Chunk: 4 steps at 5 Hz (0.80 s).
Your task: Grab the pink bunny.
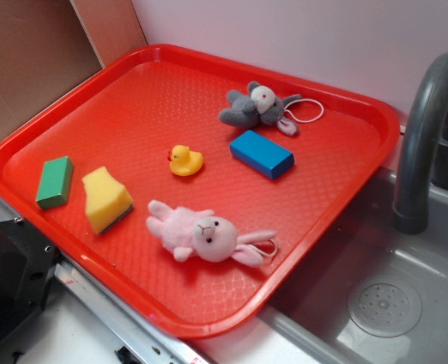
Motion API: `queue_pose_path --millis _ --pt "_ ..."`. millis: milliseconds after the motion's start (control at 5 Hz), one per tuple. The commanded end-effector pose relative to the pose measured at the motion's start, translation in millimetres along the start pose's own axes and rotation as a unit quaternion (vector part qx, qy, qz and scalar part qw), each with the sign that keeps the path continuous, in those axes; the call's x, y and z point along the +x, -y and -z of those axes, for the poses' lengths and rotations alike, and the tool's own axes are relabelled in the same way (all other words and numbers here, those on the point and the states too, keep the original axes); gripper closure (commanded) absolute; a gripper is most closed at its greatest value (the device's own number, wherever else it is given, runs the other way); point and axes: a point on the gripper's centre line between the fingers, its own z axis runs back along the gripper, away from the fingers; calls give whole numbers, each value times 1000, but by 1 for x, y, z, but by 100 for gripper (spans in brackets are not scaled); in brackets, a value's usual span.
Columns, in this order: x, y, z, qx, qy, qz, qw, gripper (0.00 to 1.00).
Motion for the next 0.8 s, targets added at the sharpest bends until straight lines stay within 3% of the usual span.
queue_pose_path --millis 0,200,400,600 --pt "0 0 0 0 0 0 1000 0" --pt "23 32 5 -12 23 125 992 0" --pt "34 62 10 4 11 251 968 0" --pt "28 104 31 20 -26 373 927 0"
